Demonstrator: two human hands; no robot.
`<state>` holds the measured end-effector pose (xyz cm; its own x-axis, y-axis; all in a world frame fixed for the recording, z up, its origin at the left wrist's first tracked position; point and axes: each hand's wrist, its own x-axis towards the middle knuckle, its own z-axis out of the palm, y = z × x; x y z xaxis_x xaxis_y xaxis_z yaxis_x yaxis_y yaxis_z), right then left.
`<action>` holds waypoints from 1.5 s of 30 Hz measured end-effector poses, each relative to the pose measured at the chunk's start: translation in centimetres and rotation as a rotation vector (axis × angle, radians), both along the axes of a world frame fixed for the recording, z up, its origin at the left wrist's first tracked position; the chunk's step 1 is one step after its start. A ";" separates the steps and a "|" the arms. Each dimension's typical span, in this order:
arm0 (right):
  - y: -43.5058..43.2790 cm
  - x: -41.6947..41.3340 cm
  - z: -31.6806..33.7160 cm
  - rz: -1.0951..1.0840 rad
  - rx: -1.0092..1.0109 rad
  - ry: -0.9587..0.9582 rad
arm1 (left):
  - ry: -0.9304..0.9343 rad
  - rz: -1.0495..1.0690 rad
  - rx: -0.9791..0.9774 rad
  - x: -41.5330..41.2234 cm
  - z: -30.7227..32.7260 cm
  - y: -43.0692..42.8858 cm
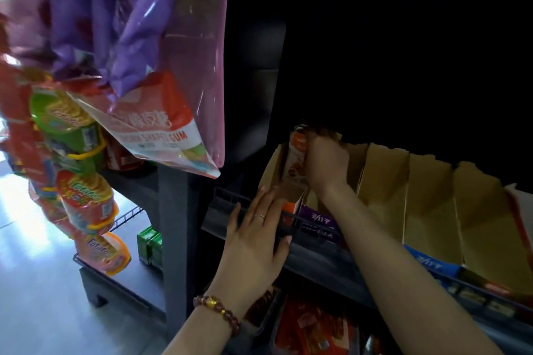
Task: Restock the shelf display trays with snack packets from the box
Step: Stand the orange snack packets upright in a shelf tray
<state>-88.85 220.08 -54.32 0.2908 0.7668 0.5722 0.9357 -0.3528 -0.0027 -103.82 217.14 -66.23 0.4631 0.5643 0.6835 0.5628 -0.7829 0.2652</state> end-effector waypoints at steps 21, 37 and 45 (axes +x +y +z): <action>-1.7 -1.9 -0.4 -0.144 -0.117 -0.034 | 0.038 -0.044 0.003 -0.7 0.2 0.3; -1.0 -3.3 0.1 -0.197 -0.601 -0.058 | 0.024 -0.060 0.008 -0.8 0.2 0.2; -1.3 -3.2 0.6 -0.146 -0.566 -0.028 | 0.039 -0.056 -0.029 -0.8 0.4 0.2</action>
<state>-92.03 218.82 -53.77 0.4067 0.9087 0.0942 0.8743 -0.4171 0.2481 -104.65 217.29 -65.87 0.5201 0.5564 0.6480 0.5289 -0.8055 0.2672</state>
